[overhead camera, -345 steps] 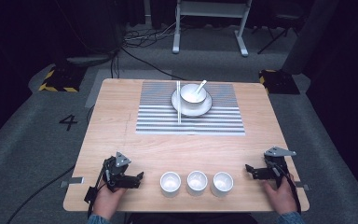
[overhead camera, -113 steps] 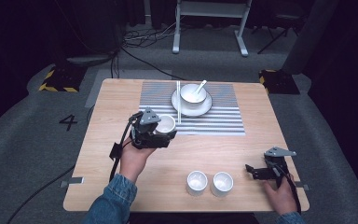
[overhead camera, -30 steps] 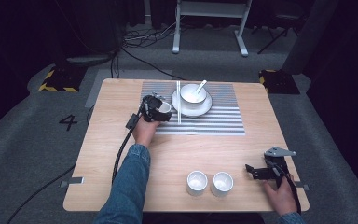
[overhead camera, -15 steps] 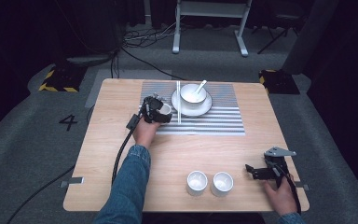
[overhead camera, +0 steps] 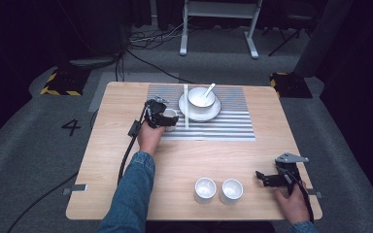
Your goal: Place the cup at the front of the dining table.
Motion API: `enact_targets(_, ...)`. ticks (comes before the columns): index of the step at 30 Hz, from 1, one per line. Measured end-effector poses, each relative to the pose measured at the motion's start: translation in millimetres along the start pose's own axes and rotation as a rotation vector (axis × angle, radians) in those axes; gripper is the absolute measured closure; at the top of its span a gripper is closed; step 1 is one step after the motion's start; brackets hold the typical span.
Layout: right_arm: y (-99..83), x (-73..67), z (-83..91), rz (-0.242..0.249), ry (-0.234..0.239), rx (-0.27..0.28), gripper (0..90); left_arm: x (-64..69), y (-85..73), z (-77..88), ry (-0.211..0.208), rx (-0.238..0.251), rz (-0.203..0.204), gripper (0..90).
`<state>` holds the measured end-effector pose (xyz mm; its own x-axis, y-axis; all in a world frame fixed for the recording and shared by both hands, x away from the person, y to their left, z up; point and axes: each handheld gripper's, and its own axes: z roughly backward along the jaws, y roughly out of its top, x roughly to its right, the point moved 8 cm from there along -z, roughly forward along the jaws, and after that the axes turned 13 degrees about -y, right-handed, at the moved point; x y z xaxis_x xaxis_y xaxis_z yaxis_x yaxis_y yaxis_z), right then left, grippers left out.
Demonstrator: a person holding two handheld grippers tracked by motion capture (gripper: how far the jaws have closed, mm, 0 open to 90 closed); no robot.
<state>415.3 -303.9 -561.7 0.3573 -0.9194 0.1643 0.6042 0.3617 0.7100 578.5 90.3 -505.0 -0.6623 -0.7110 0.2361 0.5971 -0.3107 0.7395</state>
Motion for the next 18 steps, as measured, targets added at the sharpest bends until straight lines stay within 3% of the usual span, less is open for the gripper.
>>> enact_targets(4, 0.0, 0.0, 0.0, 0.0, 0.0, 0.0, 0.6, 5.9, 1.5, 11.3, 0.009, 0.04, -0.012, 22.1)
enact_targets(7, 0.0, 0.1, -0.1, 0.0, -0.001, 0.0, 0.6, 10.9, 2.1, 20.7, -0.008, 0.069, -0.02, 23.8)
enact_targets(13, 0.0, 0.1, -0.1, 0.0, -0.001, 0.0, 0.6, 25.2, -2.7, 36.2, 0.003, 0.061, -0.069, 23.9)
enact_targets(18, 0.0, 0.0, 0.0, 0.0, 0.0, 0.0, 0.6, 39.5, -4.9, 52.5, -0.015, 0.087, -0.091, 24.2)
